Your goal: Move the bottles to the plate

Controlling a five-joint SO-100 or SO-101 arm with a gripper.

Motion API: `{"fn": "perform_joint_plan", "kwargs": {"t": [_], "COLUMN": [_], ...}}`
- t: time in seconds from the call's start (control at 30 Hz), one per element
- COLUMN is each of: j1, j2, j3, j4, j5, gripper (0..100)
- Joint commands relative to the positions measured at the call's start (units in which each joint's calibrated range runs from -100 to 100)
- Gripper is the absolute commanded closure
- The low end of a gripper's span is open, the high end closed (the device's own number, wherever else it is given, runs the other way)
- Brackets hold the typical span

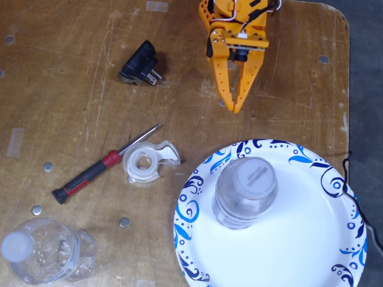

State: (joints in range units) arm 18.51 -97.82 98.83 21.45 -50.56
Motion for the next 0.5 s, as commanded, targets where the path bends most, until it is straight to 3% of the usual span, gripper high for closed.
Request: {"fn": "perform_joint_plan", "kwargs": {"t": [0.0,0.47], "j1": [1.49,3.97], "j2": [-0.75,-0.75], "j3": [0.18,0.09], "j4": [-0.82,-3.43], "j5": [-0.3,-0.09], "gripper": [99,99]}}
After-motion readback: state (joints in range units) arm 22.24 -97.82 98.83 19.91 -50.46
